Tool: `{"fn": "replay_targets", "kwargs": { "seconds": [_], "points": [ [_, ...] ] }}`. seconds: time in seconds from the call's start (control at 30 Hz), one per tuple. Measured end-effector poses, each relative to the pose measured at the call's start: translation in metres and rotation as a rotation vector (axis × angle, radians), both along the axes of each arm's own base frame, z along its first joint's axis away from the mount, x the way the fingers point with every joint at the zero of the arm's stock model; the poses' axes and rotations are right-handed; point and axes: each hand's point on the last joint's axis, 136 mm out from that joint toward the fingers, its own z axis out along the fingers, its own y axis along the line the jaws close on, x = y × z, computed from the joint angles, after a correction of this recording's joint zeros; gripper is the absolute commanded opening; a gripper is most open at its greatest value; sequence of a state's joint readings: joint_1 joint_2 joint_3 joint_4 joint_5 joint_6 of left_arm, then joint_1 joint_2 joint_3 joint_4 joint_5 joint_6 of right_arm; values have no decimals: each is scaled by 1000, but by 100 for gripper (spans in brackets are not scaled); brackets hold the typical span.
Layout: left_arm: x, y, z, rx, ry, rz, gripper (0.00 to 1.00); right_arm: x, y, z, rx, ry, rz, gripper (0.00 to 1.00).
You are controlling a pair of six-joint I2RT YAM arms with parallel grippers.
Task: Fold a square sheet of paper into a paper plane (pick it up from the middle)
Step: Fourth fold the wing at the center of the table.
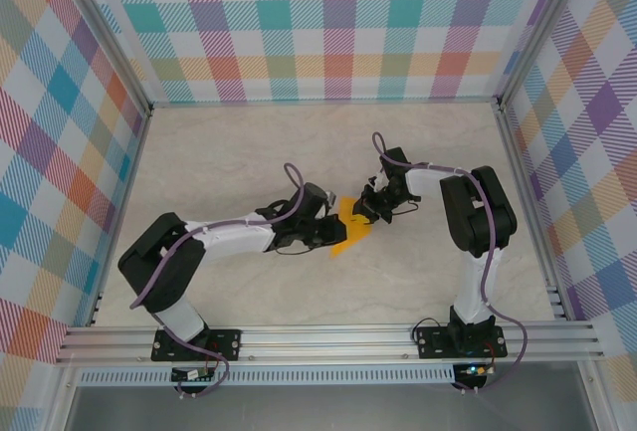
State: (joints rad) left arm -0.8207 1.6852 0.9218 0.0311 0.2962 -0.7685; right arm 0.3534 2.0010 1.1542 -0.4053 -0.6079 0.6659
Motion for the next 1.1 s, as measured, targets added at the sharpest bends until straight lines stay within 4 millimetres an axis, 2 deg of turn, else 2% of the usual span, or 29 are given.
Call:
{"fn": "replay_targets", "kwargs": {
  "seconds": [0.2,0.3,0.7,1.1],
  "points": [
    [6,1,-42,81,50,15,9,0,0,0,0,0,0,6],
    [7,0,-52,100,66,14,8,0,0,0,0,0,0,6],
    [6,2,-56,84,55,17,7,0,0,0,0,0,0,6],
    [-21,26,-56,38,80,36,5,0,0,0,0,0,0,6]
  ]
}}
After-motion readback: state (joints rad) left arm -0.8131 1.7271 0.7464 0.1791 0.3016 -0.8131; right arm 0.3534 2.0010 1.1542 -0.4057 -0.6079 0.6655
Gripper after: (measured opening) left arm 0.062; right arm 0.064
